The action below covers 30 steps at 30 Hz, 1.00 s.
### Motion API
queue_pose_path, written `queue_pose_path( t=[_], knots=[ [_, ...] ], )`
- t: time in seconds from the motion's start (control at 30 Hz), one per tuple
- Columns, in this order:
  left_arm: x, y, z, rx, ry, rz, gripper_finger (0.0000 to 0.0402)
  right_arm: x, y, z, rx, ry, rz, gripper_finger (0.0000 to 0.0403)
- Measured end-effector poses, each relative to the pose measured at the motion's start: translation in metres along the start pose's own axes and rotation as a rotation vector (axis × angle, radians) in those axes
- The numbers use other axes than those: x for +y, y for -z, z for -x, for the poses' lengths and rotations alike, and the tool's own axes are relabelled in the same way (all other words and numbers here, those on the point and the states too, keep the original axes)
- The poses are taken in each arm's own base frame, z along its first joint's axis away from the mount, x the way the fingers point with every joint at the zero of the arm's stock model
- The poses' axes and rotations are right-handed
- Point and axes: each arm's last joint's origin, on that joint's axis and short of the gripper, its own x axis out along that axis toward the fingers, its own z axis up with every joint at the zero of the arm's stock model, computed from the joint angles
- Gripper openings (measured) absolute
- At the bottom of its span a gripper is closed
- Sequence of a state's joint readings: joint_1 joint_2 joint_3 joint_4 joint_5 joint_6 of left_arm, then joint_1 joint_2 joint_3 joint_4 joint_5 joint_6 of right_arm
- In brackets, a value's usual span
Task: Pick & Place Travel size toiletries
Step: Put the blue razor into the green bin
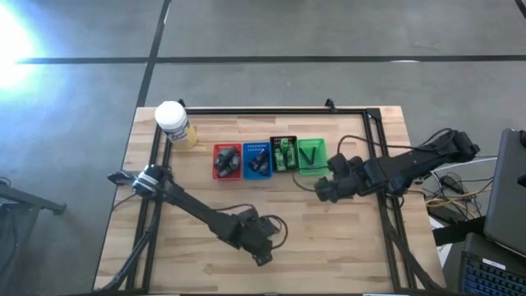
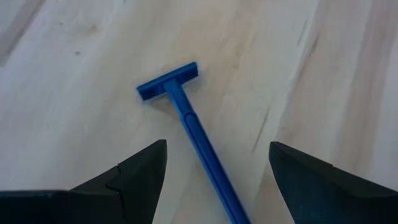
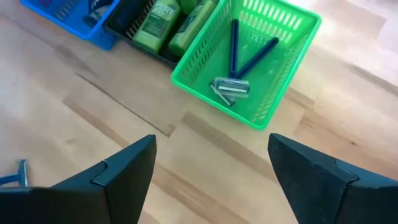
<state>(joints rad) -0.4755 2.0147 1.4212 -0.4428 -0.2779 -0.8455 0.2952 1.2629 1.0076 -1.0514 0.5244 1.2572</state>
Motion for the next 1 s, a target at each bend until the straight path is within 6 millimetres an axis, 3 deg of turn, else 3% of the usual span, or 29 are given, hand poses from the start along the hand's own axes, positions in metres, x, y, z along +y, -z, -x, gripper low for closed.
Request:
queue_pose_path(
  t=[0.2, 0.5, 0.83, 1.0],
  knots=[
    [0.002, 0.002, -0.011, -0.002, -0.053, -0.028, 0.0287, 0.002, 0.016, 0.004, -0.033, -0.011, 0.008, 0.0311],
    [0.008, 0.011, -0.021, 0.076, -0.041, -0.017, 0.0284, 0.003, 0.026, 0.008, -0.058, -0.028, 0.021, 0.0284],
    [0.001, 0.018, -0.013, 0.121, -0.003, 0.084, 0.0201, 0.000, 0.030, 0.003, -0.055, -0.008, 0.033, 0.0256],
    [-0.009, 0.031, -0.009, 0.114, -0.001, 0.112, 0.0191, -0.001, 0.032, 0.000, -0.053, 0.001, 0.040, 0.0247]
  ],
)
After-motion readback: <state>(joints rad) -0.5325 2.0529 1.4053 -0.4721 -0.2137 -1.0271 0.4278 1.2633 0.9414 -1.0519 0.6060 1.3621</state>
